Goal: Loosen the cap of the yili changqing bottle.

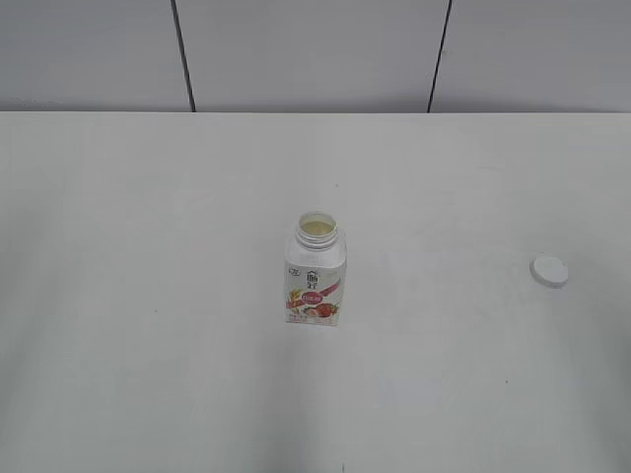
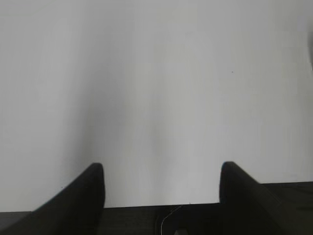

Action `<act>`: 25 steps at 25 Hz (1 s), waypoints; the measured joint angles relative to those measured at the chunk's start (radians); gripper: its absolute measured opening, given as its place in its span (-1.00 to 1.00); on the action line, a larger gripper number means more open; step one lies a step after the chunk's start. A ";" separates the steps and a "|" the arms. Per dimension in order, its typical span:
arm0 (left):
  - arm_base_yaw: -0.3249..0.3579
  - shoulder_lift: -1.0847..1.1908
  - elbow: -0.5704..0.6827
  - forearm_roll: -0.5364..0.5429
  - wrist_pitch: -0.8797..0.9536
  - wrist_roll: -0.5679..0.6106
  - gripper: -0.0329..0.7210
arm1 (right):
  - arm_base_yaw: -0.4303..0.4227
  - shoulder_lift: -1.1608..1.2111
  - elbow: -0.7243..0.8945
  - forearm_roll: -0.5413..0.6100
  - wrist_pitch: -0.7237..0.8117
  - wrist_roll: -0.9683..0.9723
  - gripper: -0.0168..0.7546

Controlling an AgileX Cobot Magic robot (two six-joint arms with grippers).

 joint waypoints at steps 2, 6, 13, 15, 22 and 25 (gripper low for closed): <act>0.000 -0.087 0.050 -0.014 0.001 0.034 0.30 | 0.000 -0.102 0.029 -0.002 0.001 0.000 0.48; 0.000 -0.282 0.154 -0.043 -0.001 0.083 0.30 | 0.000 -0.279 0.084 -0.004 0.001 0.000 0.48; 0.000 -0.605 0.280 -0.095 -0.063 0.162 0.29 | 0.000 -0.514 0.186 -0.016 0.002 -0.041 0.48; 0.000 -0.673 0.284 -0.128 -0.069 0.194 0.29 | 0.000 -0.551 0.204 -0.018 0.002 -0.043 0.48; 0.000 -0.692 0.325 -0.194 -0.152 0.234 0.28 | 0.000 -0.560 0.243 -0.020 -0.094 -0.044 0.48; 0.000 -0.692 0.327 -0.201 -0.159 0.238 0.28 | 0.000 -0.560 0.244 -0.021 -0.104 -0.044 0.48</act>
